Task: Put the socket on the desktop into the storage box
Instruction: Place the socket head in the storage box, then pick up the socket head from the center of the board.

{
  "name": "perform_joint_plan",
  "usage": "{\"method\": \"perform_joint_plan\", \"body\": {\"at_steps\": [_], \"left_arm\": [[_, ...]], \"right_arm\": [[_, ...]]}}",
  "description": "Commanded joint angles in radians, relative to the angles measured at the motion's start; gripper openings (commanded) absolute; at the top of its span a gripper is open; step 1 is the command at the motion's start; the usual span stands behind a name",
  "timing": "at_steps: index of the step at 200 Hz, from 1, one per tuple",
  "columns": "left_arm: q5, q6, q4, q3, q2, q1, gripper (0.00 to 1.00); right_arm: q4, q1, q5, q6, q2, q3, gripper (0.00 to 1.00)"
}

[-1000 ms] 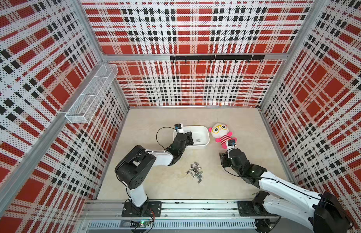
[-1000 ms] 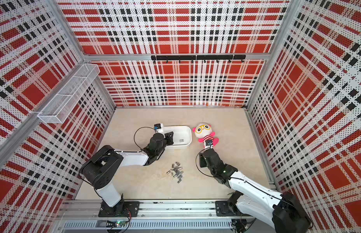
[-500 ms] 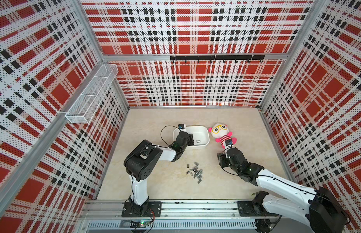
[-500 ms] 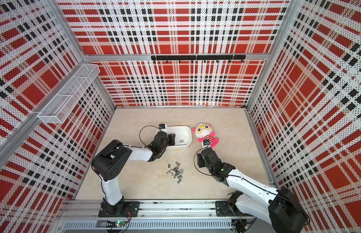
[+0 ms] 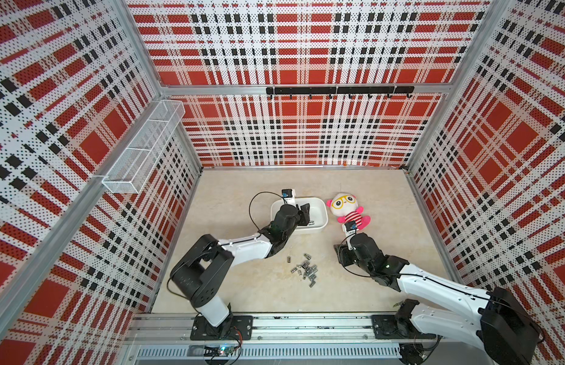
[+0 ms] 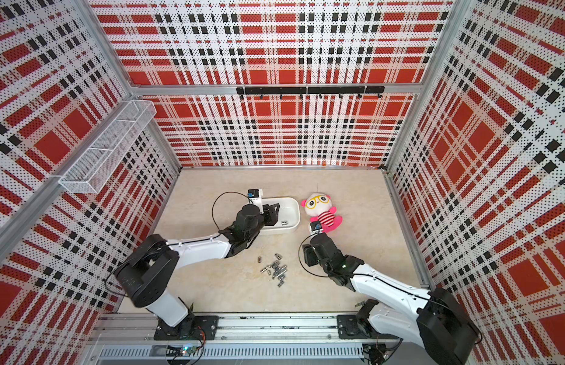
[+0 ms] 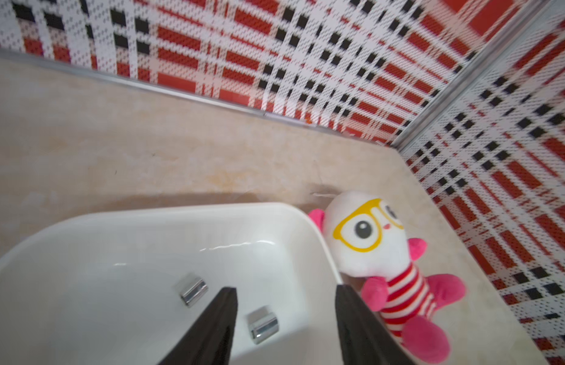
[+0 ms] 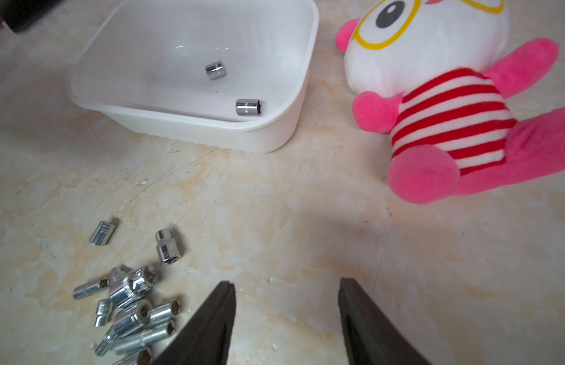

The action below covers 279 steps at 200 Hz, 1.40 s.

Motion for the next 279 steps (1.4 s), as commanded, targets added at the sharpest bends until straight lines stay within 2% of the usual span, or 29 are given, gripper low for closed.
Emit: {"method": "perform_joint_plan", "body": {"at_steps": [1, 28, 50, 81, 114, 159, 197, 245, 263, 279], "left_arm": [[-0.156, 0.015, -0.137, -0.010, -0.098, -0.061, 0.56], [-0.173, -0.109, -0.312, -0.046, -0.169, -0.081, 0.53], [-0.172, -0.149, -0.420, -0.117, -0.216, -0.087, 0.52], [-0.153, -0.194, -0.453, -0.276, -0.277, -0.093, 0.52], [-0.151, -0.233, -0.448, -0.384, -0.313, -0.101, 0.52], [-0.200, -0.204, -0.473, -0.384, -0.255, -0.105, 0.51], [-0.186, -0.202, -0.483, -0.365, -0.203, -0.111, 0.46], [-0.196, -0.211, -0.479, -0.361, -0.170, -0.125, 0.46], [-0.174, -0.210, -0.481, -0.354, -0.152, -0.129, 0.41], [-0.183, -0.225, -0.479, -0.364, -0.154, -0.144, 0.40]], "right_arm": [[0.029, 0.046, 0.003, -0.036, 0.026, 0.039, 0.58], [0.028, 0.083, 0.006, -0.054, 0.078, 0.064, 0.57], [0.023, 0.092, 0.015, -0.056, 0.103, 0.075, 0.56], [0.020, 0.094, 0.032, -0.056, 0.104, 0.074, 0.55], [0.012, 0.095, 0.068, -0.052, 0.092, 0.069, 0.55], [0.011, 0.095, 0.101, -0.044, 0.054, 0.056, 0.55], [0.009, 0.096, 0.108, -0.042, 0.027, 0.049, 0.55], [0.010, 0.096, 0.115, -0.039, 0.015, 0.044, 0.55], [0.007, 0.095, 0.116, -0.040, 0.021, 0.049, 0.55], [0.004, 0.095, 0.118, -0.040, 0.025, 0.050, 0.55]]}}
